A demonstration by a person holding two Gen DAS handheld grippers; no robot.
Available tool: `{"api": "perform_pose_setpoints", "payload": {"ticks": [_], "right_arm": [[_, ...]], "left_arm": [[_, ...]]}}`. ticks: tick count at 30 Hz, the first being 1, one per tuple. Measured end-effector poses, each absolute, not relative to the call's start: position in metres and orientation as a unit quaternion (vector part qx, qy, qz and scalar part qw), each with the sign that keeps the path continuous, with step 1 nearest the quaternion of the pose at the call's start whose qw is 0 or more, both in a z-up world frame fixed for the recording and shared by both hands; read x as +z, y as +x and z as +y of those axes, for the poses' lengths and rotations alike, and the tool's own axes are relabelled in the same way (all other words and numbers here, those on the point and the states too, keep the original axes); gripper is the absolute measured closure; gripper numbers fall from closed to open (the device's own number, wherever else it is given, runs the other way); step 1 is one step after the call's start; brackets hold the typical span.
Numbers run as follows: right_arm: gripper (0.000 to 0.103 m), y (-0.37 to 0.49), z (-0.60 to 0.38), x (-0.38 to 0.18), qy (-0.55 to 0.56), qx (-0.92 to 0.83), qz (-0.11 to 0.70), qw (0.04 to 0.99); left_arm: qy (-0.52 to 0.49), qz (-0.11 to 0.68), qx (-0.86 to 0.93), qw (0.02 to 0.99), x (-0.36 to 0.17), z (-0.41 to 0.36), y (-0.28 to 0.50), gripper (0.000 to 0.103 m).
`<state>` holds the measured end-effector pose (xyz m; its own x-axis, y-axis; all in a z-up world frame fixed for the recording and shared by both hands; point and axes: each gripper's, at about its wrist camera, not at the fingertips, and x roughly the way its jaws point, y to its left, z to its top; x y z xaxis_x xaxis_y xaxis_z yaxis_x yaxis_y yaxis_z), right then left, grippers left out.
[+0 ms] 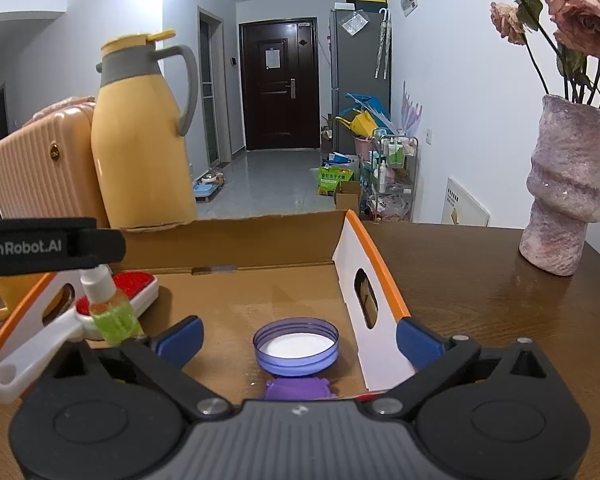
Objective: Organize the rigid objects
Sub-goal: 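Open the left gripper to drop the green spray bottle while the right gripper drops the lid, then move both tools back from the box toward the items on the table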
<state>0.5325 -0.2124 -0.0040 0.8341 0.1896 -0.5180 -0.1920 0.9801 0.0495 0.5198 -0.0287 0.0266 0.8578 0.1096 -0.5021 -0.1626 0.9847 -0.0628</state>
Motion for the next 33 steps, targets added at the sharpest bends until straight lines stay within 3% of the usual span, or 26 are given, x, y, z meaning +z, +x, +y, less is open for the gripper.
{"api": "perform_pose_setpoints", "payload": {"ticks": [16,33], "right_arm": [[0.0,0.495,-0.219,0.027,0.017,0.109,0.246,0.963],[0.0,0.421,-0.224,0.045,-0.002,0.099,0.199,0.975]], "left_arm": [[-0.062,0.21,0.049,0.975,0.057,-0.018,0.467,0.0],[-0.058,0.18,0.044,0.981,0.053,0.009,0.396,0.0]]}}
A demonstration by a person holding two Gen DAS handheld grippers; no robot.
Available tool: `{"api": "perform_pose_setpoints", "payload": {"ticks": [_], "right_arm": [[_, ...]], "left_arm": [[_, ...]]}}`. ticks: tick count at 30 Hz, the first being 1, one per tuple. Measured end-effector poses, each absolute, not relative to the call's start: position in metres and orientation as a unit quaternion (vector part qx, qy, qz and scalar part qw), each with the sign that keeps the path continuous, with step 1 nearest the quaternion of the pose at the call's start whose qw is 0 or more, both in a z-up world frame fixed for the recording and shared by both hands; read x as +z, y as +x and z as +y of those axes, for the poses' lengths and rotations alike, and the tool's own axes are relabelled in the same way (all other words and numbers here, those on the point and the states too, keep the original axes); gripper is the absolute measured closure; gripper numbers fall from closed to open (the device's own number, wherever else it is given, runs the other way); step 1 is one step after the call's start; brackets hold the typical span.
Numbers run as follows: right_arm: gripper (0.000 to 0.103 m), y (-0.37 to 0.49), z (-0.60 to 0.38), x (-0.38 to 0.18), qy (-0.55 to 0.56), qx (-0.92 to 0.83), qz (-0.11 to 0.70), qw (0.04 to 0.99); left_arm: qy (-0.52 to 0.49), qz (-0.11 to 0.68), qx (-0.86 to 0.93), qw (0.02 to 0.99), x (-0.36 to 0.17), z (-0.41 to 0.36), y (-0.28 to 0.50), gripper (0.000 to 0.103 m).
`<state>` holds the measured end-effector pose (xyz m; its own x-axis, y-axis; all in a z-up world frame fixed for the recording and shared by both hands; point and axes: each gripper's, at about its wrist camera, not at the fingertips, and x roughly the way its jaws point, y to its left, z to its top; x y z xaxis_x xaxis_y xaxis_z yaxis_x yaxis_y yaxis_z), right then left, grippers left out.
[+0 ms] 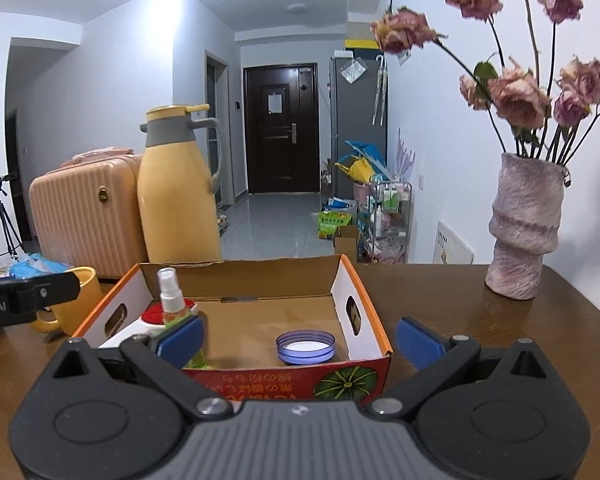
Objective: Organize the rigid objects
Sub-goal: 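Move both tools back from the box toward the items on the table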
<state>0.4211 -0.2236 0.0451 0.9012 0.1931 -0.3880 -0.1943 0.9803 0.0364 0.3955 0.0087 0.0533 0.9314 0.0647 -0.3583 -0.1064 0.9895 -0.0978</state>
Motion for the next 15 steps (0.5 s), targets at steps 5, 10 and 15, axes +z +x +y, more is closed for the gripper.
{"api": "perform_pose_setpoints", "payload": {"ticks": [5,10,15], "right_arm": [[0.0,0.396,-0.224,0.045,-0.003,0.101,0.187,0.977],[0.0,0.368,-0.227,0.045,0.003,0.109,0.17,0.979],[0.0,0.343,-0.23,0.045,0.01,0.111,0.159,0.981]], "left_arm": [[-0.055,0.17,0.029,0.983,0.053,0.01,0.373,0.0],[-0.049,0.171,0.022,0.984,0.049,0.009,0.351,0.0],[-0.043,0.176,0.016,0.983,0.044,0.008,0.329,0.0]]}}
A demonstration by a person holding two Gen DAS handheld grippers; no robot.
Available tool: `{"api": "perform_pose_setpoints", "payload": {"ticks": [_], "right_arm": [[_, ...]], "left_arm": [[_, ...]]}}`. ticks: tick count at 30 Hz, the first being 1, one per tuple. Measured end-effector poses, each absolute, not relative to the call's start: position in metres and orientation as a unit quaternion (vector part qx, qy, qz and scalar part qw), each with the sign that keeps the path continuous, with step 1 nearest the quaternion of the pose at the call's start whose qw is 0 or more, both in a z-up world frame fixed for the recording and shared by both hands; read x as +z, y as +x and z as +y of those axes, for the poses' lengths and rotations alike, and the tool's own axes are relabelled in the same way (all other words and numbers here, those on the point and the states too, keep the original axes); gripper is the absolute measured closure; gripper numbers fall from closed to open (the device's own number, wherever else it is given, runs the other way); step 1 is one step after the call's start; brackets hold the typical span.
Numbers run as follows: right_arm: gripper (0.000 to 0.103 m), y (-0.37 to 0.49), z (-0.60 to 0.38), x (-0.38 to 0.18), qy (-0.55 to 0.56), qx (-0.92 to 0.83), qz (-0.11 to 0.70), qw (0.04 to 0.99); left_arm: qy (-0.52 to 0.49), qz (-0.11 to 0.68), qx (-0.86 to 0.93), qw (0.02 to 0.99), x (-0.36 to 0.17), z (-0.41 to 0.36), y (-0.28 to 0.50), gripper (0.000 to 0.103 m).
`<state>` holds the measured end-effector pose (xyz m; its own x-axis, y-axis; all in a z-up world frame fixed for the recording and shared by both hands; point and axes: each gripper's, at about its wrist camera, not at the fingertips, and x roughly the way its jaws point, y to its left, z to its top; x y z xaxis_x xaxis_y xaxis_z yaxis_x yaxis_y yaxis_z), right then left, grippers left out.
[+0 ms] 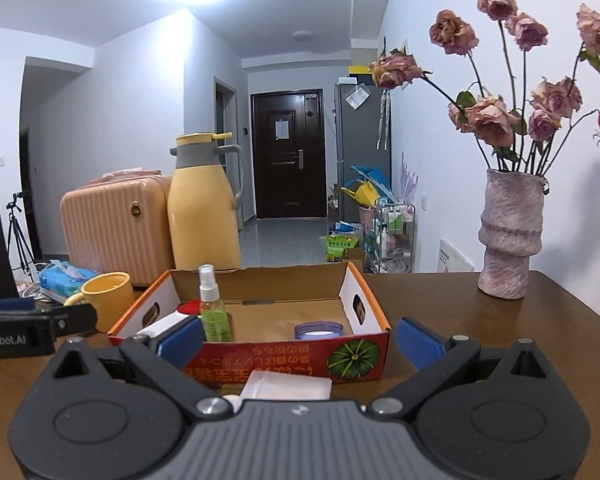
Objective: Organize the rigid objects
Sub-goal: 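Move both tools back from the box toward the items on the table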
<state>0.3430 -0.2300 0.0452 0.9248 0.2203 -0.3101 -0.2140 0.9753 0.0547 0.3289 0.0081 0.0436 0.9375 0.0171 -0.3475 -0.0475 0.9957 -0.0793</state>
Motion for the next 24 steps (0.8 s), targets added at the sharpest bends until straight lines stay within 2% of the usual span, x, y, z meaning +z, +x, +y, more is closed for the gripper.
{"api": "perform_pose_setpoints", "payload": {"ticks": [14,24], "right_arm": [[0.0,0.277,-0.242,0.024,-0.001,0.098,0.189,0.977],[0.0,0.242,-0.24,0.003,-0.019,0.093,0.229,0.969]], "left_arm": [[-0.028,0.195,-0.012,0.98,0.038,0.003,0.277,0.0],[-0.024,0.24,-0.037,0.97,0.018,0.003,0.251,0.0]]}}
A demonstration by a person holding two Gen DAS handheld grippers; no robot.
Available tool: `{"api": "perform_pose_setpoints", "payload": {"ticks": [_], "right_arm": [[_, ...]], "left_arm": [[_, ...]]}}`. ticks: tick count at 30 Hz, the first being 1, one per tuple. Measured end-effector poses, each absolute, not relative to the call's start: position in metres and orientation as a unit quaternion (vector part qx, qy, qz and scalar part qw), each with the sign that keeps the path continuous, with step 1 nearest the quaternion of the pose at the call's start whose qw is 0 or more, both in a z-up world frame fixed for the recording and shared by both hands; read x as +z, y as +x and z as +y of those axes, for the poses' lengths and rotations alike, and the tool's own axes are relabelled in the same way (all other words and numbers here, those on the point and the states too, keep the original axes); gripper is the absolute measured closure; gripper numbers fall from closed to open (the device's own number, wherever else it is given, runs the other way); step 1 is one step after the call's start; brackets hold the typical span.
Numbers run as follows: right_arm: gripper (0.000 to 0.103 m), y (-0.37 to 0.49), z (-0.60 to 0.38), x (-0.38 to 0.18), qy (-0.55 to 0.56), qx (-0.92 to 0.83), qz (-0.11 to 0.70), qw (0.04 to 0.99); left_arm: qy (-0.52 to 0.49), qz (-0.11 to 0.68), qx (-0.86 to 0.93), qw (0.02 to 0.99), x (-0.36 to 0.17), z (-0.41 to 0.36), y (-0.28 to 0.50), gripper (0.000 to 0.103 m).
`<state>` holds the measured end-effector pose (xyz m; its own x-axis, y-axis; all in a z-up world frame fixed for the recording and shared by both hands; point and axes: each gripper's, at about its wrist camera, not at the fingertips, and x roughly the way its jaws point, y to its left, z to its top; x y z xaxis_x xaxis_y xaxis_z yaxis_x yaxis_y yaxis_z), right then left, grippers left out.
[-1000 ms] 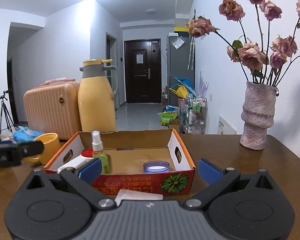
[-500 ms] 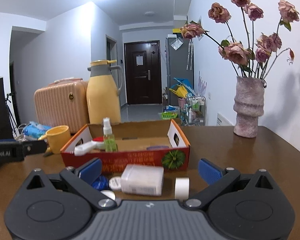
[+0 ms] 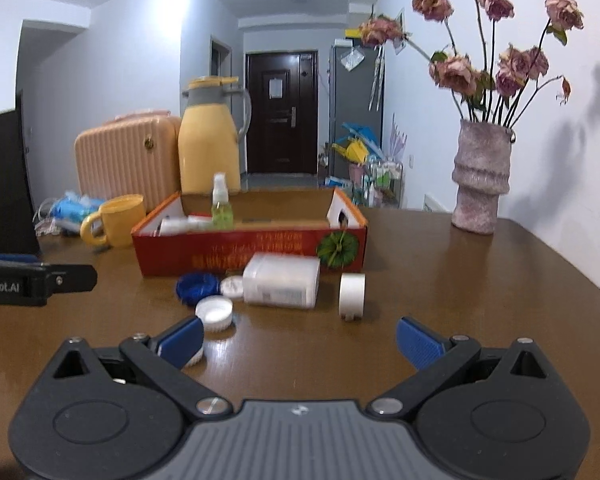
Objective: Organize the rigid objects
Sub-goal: 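Move both tools back from the box toward the items on the table, then grasp the beige square plug cube with the right gripper while the left tool reaches the white spray bottle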
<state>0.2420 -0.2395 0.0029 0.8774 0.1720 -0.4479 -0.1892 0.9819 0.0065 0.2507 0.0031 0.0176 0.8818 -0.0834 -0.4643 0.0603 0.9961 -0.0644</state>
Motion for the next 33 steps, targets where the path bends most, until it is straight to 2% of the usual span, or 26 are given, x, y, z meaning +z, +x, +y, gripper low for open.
{"api": "perform_pose_setpoints", "payload": {"ticks": [10,24,33], "right_arm": [[0.0,0.212,-0.24,-0.028,-0.024,0.099,0.276,0.956],[0.0,0.206,-0.234,-0.043,-0.056,0.132,0.284,0.948],[0.007,0.233,-0.23,-0.05,-0.099,0.187,0.306,0.928]], "left_arm": [[-0.024,0.291,-0.041,0.955,-0.01,0.003,0.235,0.0],[-0.028,0.325,-0.05,0.944,-0.029,-0.004,0.214,0.0],[-0.028,0.332,-0.049,0.941,-0.03,-0.006,0.215,0.0]]}}
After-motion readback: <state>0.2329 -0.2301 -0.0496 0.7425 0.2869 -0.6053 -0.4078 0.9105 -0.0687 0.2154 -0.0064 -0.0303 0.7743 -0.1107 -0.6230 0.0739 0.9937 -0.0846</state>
